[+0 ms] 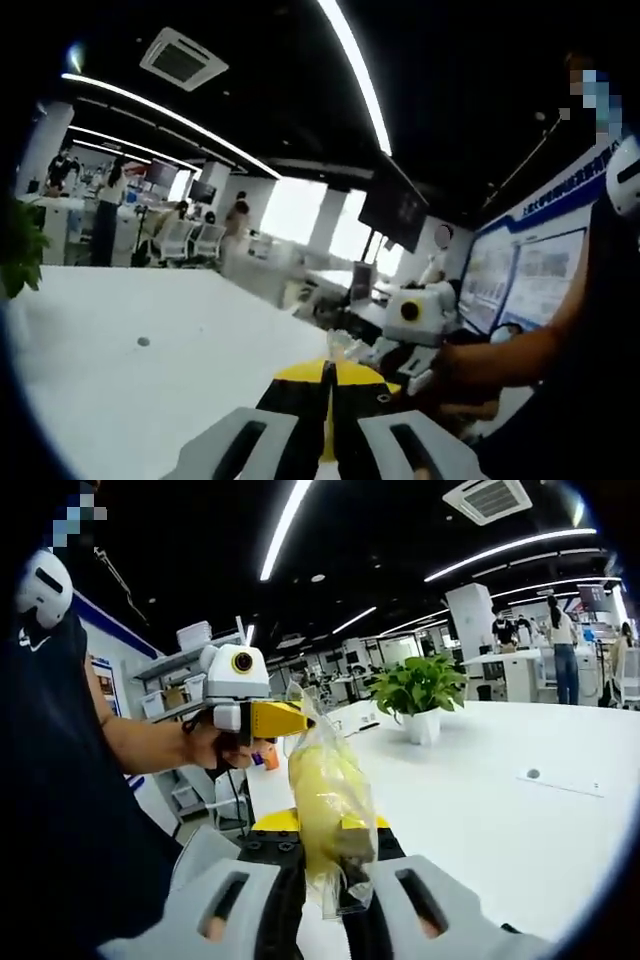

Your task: Compare the silicone blocks by pressing each to a similar depth, holding the contact briefly, and releasing to observe deformation and rebound differences across the visible hardness samples.

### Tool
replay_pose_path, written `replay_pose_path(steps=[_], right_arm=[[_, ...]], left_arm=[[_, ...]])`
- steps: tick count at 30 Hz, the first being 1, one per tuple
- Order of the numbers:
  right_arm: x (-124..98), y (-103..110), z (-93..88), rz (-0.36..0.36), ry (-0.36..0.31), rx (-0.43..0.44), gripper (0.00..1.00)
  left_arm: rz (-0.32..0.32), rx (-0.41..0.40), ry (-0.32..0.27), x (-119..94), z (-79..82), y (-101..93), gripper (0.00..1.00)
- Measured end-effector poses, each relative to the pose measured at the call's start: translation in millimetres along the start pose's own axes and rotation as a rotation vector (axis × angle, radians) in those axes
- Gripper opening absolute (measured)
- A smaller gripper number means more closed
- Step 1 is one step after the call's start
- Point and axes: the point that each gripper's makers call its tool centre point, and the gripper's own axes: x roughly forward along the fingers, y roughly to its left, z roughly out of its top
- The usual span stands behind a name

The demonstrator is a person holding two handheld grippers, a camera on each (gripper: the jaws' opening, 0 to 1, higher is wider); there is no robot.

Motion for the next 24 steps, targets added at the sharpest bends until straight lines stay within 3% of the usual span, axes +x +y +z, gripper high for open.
replay_pose_path(steps=[24], right_arm=[[3.2, -4.3, -2.5, 0.028, 0.02, -0.016, 0.04]], left_arm=[[0.031, -0.012, 0.009, -1.4, -2.8, 3.2, 0.0]])
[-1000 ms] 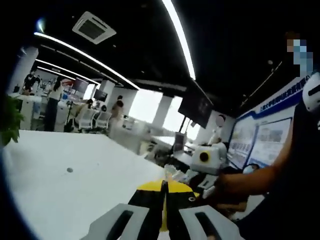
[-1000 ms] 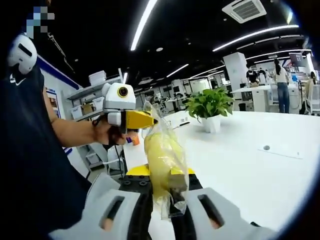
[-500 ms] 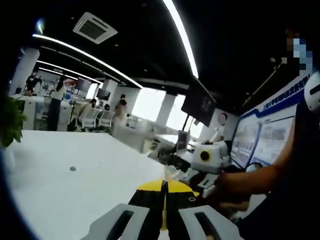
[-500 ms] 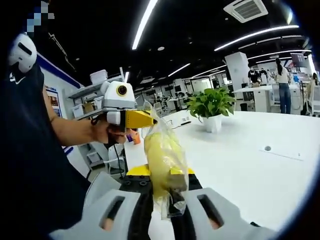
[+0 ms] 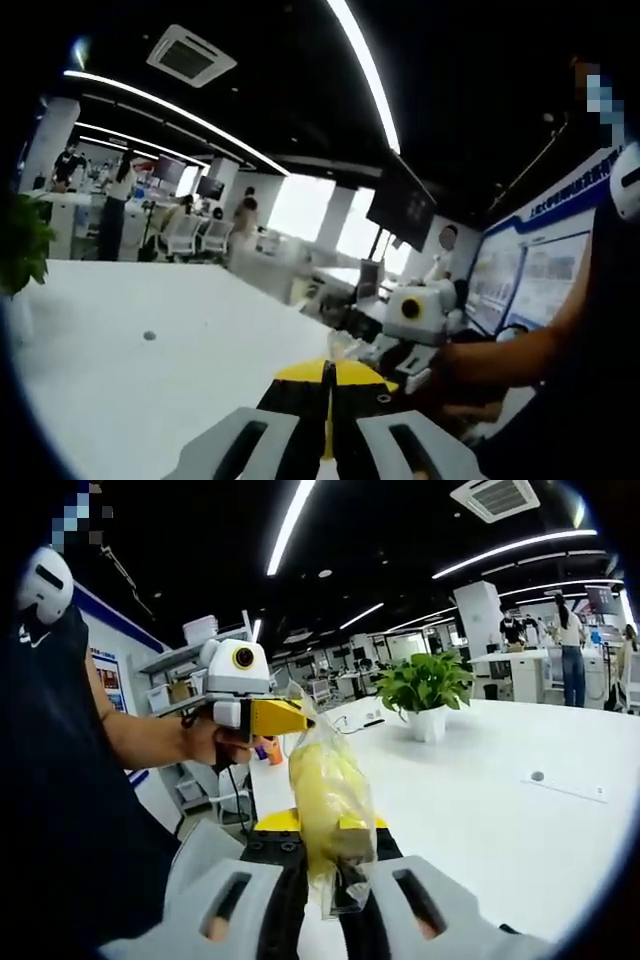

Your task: Compare the silicone blocks by pressing each to a similar depth, holding the contact briefly, and releasing to observe deformation and rebound differences across the visible hardness samples.

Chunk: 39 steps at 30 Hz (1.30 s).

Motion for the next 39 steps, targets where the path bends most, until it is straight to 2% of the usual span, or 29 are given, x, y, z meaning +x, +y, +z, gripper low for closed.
replay_pose_path(steps=[5, 14, 17, 28, 33, 39], right_arm=[[-0.9, -0.4, 0.9, 0.0, -0.01, 0.04, 0.04], [-1.4, -1.1, 1.4, -0.006, -0.006, 0.038, 0.07], [-1.1, 0.2, 0.8, 0.0, -0.001, 0.065, 0.08], [0.9, 4.1, -1.7, -0.009, 0.001, 0.029, 0.1], [2.4, 4.3, -0.3, -0.003, 0.001, 0.044, 0.12], [5.6, 2.2, 0.5, -0.017, -0.01, 0.051, 0.14]], left_arm=[[0.0, 0.012, -0.003, 0.2, 1.0, -1.6, 0.0], [-0.001, 0.005, -0.002, -0.6, 1.3, -2.1, 0.0], [0.004, -0.006, -0.004, -1.4, 1.1, -1.6, 0.0], [0.019, -0.019, 0.002, -5.6, -1.4, -2.9, 0.0], [0.028, -0.036, -0.011, -7.5, 0.3, -1.7, 0.0], [0.047, -0.015, -0.028, -8.9, 1.4, 2.5, 0.0]])
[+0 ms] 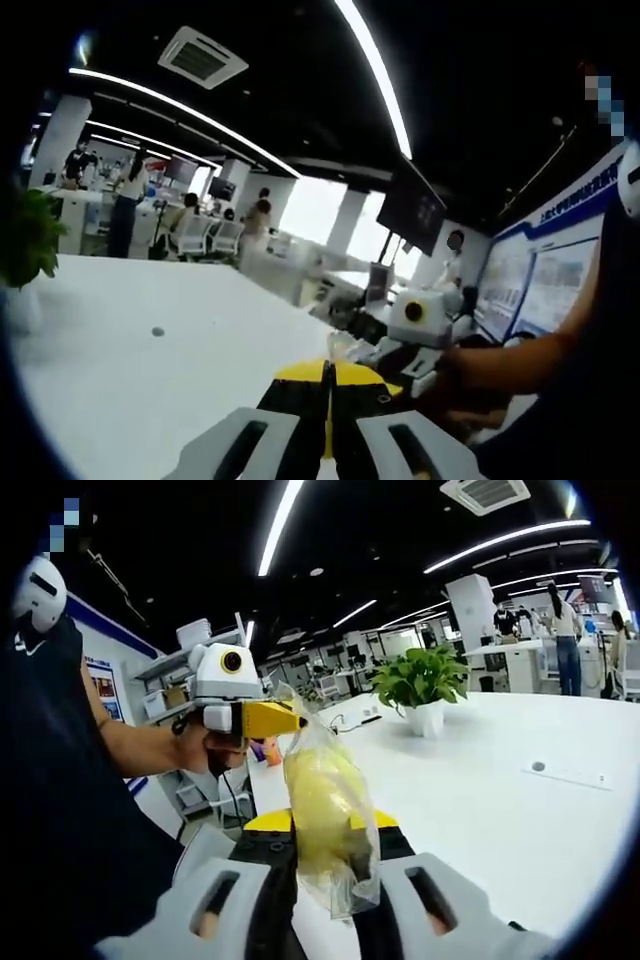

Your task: Compare the silicone blocks by pressing each to a similar depth, holding the contact briefly, and releasing to observe deformation and rebound differences across the visible hardness samples.

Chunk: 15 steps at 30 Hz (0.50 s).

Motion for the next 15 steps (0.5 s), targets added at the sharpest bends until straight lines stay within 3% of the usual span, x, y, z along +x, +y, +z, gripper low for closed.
replay_pose_path(steps=[15], right_arm=[[-2.3, -1.1, 3.1, -0.022, -0.024, -0.033, 0.17]], left_arm=[[-0.013, -0.015, -0.012, 1.9, 2.9, -2.6, 0.0]])
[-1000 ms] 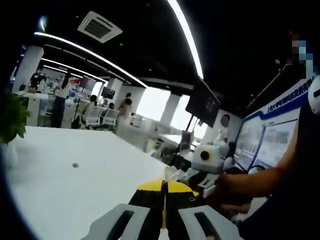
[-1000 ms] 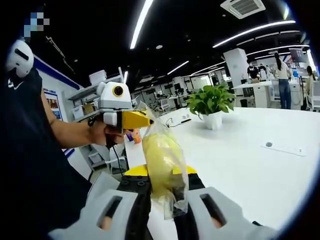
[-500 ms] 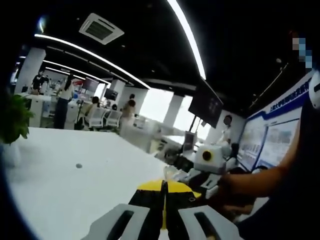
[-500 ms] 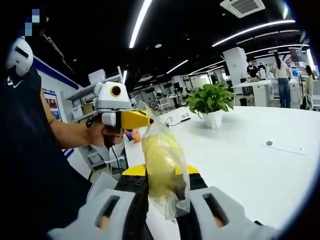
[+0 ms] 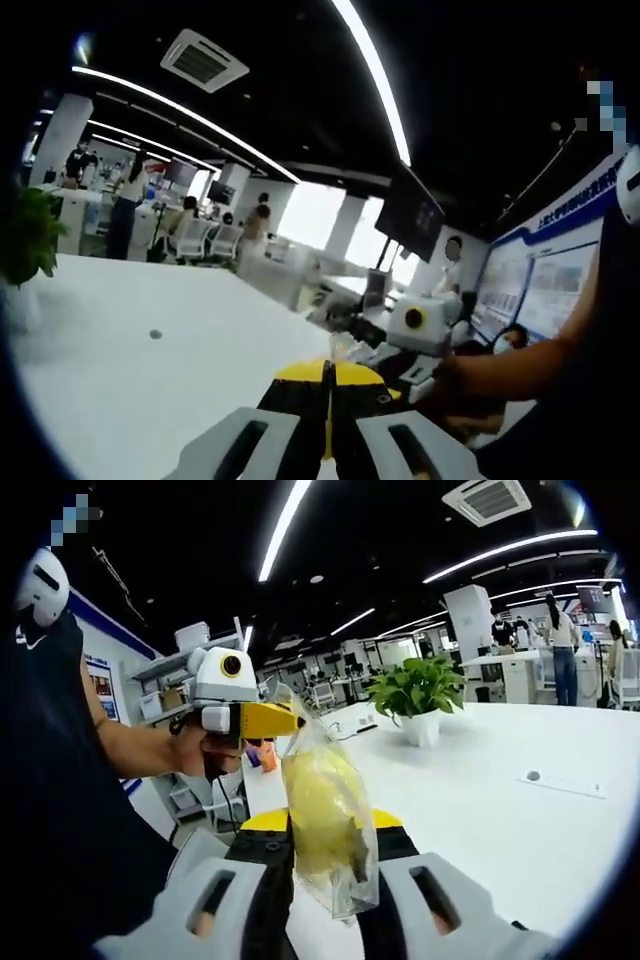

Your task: Compare the silicone blocks by pressing each to a similar depth, holding the contact briefly, and releasing to observe deformation and rebound differences across the visible hardness samples.

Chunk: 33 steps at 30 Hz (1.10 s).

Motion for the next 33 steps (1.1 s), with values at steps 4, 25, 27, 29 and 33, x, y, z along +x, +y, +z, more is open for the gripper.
replay_pose_path(steps=[4, 25, 27, 29, 33], right_arm=[[-1.9, -2.0, -4.4, -0.013, -0.006, 0.008, 0.19], [-0.4, 0.8, 3.5, -0.013, -0.071, 0.045, 0.33], [0.5, 1.6, 2.7, -0.01, -0.075, 0.051, 0.36], [1.9, 1.0, 2.3, -0.016, -0.083, 0.051, 0.44], [3.4, -7.6, -1.0, -0.065, -0.075, 0.025, 0.67]], left_arm=[[-0.005, -0.024, 0.011, 2.2, -3.9, -2.3, 0.0], [-0.041, -0.081, 0.038, 2.1, -10.8, -10.7, 0.0], [-0.037, -0.071, 0.05, 2.6, -14.9, -10.2, 0.0], [-0.038, -0.077, 0.054, 1.8, -18.7, -9.8, 0.0], [-0.027, -0.093, 0.06, 0.4, -23.3, -4.5, 0.0]])
